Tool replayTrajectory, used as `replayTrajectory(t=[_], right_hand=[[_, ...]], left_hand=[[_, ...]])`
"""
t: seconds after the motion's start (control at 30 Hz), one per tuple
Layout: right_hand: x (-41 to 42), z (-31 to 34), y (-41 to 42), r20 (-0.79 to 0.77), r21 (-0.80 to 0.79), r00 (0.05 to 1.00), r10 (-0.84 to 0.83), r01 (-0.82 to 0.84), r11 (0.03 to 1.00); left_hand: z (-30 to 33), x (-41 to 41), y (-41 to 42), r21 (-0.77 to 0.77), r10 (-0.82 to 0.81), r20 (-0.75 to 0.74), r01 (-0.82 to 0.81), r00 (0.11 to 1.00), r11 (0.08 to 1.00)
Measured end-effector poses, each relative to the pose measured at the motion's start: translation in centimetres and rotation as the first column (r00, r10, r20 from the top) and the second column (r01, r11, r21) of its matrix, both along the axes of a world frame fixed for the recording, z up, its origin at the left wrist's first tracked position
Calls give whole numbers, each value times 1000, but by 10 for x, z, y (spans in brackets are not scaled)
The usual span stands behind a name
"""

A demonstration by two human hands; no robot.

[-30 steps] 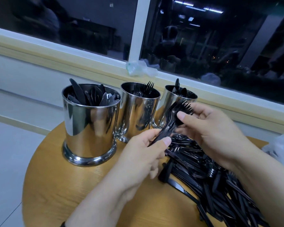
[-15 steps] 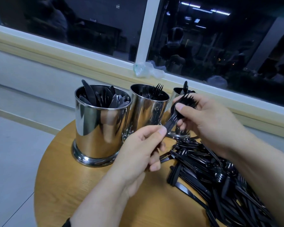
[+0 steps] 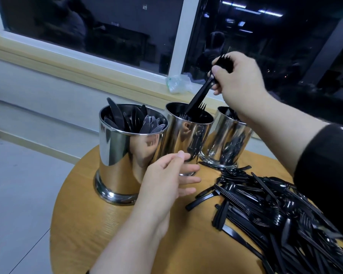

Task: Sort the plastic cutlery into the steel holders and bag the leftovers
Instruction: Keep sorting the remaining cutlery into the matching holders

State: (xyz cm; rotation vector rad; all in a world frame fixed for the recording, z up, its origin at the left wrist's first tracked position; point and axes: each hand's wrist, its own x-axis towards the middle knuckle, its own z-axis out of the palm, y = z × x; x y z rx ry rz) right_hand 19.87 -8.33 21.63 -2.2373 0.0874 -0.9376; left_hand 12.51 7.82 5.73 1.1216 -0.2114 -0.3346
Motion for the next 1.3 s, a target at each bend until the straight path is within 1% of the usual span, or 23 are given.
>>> replayTrajectory(t=[0.1, 0.17, 0.2, 0.27, 0.37, 0.43, 0.5, 0.6, 0.7, 0.8, 0.87, 0.9, 0.97, 1.07, 1.17, 1.23, 1.3], right_hand=[[13, -19, 1, -209, -70, 977, 35, -51, 996], [13, -30, 0, -319, -123, 948, 11, -53, 991], [10, -34, -3, -318, -162, 948, -23, -30, 986], [-2, -36, -11, -254, -214, 964, -74, 18, 977], [-33, -42, -27, -162, -182, 983, -88, 58, 982], [-62, -48, -37, -138, -154, 988, -67, 45, 987], [-96, -57, -50, -175, -162, 983, -63, 34, 986], [-155, -80, -75, -285, -199, 954, -92, 35, 979], [-213, -108, -99, -392, -199, 913, -114, 37, 979], [-257, -133, -114, -463, -182, 878, -123, 42, 982], [-276, -147, -119, -483, -175, 867, -125, 44, 984], [-282, -153, -121, -491, -164, 862, -125, 49, 985], [-293, -163, -125, -499, -137, 857, -129, 68, 988], [-304, -173, -127, -484, -124, 867, -122, 71, 990], [-309, -177, -126, -508, -130, 856, -94, 32, 991], [-313, -178, -127, -512, -102, 857, -56, 4, 995], [-316, -182, -128, -491, -59, 871, -29, 0, 998]], left_hand=[[0, 0, -1, 27, -20, 8, 19, 1000, 999], [0, 0, -1, 48, -25, 19, 24, 1000, 999], [-1, -1, -2, 61, -26, 26, 24, 999, 998], [-1, -1, -2, 81, -26, 38, 23, 999, 996], [1, -4, -5, 113, -28, 41, 24, 999, 993], [3, -8, -8, 141, -31, 50, 24, 998, 990], [2, -14, -14, 186, -37, 72, 24, 997, 982], [-1, -29, -30, 278, -96, 133, 56, 986, 959], [-7, -47, -51, 423, -177, 240, 62, 954, 904], [-17, -65, -68, 608, -310, 393, 8, 866, 794], [-22, -76, -76, 709, -411, 455, -42, 790, 704], [-23, -81, -78, 753, -459, 464, -63, 758, 655], [-24, -90, -84, 810, -549, 460, -76, 698, 582], [-28, -92, -85, 847, -676, 457, -51, 577, 529], [-30, -93, -84, 884, -792, 424, -8, 440, 468], [-32, -97, -86, 910, -851, 398, -30, 343, 413], [-35, -101, -91, 922, -886, 385, -75, 256, 379]])
